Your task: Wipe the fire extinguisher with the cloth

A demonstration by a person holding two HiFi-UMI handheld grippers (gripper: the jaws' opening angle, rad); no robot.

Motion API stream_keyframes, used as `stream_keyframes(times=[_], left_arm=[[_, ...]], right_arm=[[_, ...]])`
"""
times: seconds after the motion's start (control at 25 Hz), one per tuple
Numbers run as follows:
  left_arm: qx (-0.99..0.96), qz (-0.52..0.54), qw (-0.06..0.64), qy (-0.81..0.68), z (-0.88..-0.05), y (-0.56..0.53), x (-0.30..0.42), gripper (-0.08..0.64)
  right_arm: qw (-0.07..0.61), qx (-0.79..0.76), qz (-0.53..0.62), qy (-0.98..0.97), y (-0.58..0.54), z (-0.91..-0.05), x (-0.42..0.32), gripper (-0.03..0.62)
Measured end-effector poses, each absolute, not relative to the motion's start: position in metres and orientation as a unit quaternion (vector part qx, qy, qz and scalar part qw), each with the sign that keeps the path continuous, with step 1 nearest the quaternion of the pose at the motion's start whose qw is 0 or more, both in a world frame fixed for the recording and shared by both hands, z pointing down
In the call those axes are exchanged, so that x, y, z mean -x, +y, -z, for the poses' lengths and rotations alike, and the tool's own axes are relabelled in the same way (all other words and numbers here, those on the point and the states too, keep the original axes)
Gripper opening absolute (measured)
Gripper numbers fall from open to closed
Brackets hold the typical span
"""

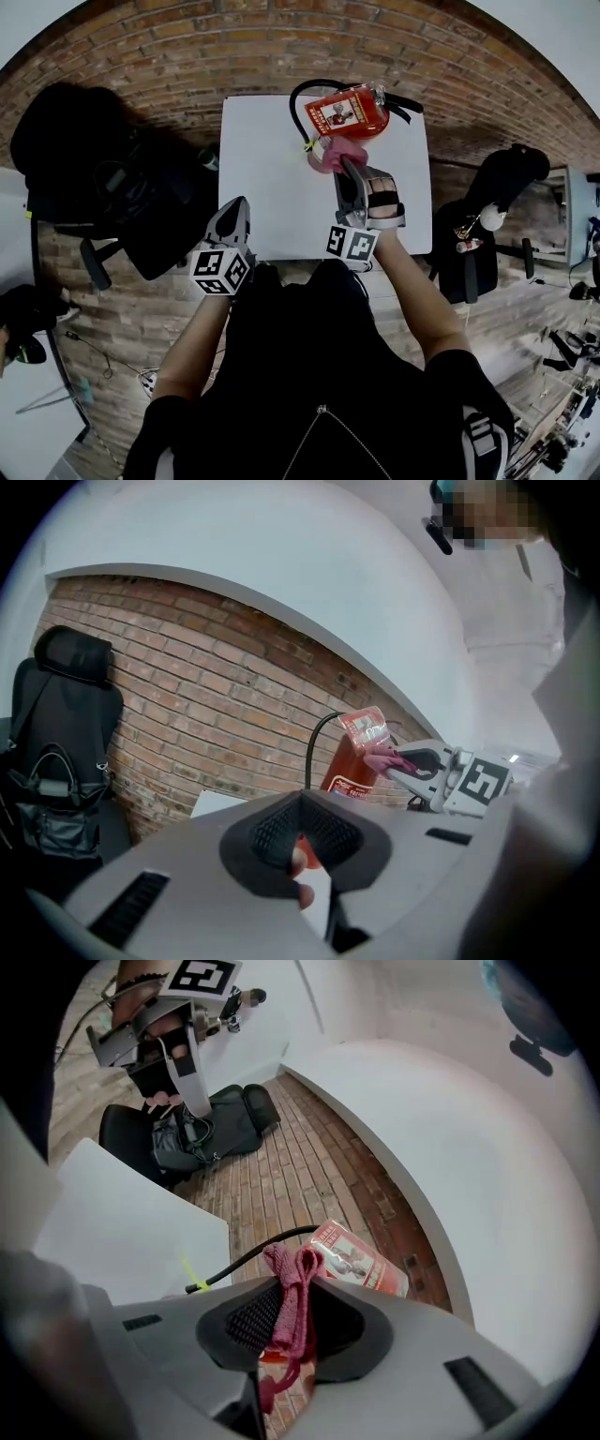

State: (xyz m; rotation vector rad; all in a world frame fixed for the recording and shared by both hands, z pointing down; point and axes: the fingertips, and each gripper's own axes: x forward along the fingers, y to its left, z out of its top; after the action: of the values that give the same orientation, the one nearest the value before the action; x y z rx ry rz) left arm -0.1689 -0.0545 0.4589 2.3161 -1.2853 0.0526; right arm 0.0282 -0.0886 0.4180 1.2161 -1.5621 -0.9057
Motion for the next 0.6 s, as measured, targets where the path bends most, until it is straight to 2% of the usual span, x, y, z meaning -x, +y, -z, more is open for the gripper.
stream_keyframes(times=[0.6], left_arm=[[-0.867,-0.034,0.270,-0.418,-0.485,-0.063,0.221,0.026]], right_arm=[[0.508,-0.521,0.402,-0.555,-0.110,-0.410,-0.021,0.101]])
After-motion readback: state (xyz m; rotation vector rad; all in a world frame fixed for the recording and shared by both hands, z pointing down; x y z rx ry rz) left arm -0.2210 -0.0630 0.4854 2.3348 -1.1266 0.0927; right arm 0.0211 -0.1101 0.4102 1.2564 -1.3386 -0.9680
